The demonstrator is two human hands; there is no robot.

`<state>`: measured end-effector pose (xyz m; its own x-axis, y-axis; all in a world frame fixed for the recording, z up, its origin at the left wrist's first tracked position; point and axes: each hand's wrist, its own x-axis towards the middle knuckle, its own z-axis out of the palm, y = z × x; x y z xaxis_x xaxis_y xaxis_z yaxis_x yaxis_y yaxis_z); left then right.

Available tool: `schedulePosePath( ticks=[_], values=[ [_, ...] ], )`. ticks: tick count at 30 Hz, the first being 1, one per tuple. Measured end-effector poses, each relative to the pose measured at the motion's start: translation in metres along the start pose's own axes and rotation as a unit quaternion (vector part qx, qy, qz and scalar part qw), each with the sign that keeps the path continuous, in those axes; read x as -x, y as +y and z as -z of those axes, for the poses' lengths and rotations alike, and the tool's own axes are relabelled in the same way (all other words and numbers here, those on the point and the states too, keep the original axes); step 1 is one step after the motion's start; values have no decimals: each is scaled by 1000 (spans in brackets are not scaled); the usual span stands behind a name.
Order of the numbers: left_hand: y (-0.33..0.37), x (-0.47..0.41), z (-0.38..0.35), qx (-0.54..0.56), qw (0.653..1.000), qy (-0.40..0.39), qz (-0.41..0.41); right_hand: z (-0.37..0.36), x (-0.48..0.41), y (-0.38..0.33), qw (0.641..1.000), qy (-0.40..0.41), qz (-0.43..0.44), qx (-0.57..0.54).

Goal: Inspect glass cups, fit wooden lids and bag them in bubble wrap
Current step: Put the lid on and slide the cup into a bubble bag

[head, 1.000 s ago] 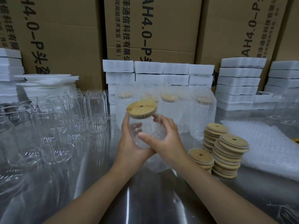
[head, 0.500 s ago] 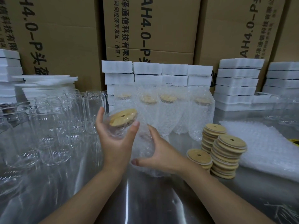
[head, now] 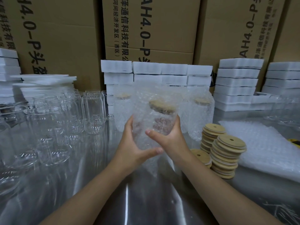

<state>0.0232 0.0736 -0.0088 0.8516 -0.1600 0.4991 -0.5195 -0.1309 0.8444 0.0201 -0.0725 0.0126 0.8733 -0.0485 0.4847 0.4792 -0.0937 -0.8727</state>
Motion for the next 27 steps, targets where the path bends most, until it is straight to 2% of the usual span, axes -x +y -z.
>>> schedulePosePath(
  ticks=[2, 5, 18, 27],
  values=[
    [-5, 0, 0, -41, 999, -28, 2, 0, 1, -2, 1000, -1, -1, 10],
    [-8, 0, -1, -43, 998, -39, 4, -1, 3, -2, 1000, -11, -1, 28],
    [3, -2, -1, -52, 996, 15, -76, -13, 15, -16, 995, -55, 31, 76],
    [8, 1, 0, -119, 989, 4, -89, -15, 20, -20, 978, 81, 91, 170]
  ],
)
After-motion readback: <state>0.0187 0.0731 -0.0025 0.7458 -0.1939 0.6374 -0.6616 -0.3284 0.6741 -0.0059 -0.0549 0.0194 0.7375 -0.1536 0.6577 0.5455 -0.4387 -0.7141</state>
